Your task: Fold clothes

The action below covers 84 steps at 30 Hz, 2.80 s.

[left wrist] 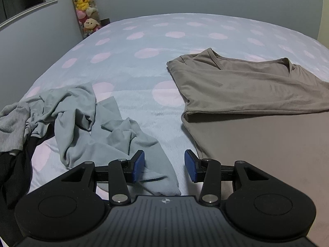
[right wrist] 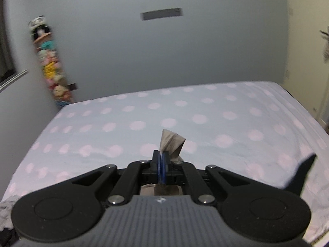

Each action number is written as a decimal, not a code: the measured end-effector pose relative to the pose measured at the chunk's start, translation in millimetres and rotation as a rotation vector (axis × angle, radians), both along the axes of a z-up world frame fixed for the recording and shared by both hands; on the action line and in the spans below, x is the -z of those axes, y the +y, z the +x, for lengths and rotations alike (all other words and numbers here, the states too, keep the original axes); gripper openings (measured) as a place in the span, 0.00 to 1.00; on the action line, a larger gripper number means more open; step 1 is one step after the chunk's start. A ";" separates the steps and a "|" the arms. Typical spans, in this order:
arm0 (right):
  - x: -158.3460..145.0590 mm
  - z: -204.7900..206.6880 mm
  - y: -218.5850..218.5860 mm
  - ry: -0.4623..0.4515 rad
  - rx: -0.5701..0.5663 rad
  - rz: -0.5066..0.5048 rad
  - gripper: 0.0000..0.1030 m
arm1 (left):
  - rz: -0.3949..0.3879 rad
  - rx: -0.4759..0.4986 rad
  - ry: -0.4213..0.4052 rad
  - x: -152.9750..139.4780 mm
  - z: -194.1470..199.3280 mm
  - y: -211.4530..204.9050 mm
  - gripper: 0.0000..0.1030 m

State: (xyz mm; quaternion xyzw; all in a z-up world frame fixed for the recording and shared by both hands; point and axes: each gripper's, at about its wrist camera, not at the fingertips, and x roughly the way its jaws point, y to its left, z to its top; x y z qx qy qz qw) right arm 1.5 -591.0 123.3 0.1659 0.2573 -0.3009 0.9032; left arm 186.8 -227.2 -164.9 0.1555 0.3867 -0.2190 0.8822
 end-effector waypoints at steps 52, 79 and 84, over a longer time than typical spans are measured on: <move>238.2 107.8 87.6 0.059 -0.357 0.359 0.30 | -0.235 -0.016 -0.006 -6.0 28.7 13.0 0.44; 289.8 -27.3 -14.4 0.114 -0.108 -0.072 0.20 | -0.017 0.212 -0.108 14.7 43.7 -132.1 0.47; 295.7 -33.4 -24.4 0.136 -0.090 0.019 0.08 | 0.057 0.150 -0.102 24.1 57.7 -127.2 0.28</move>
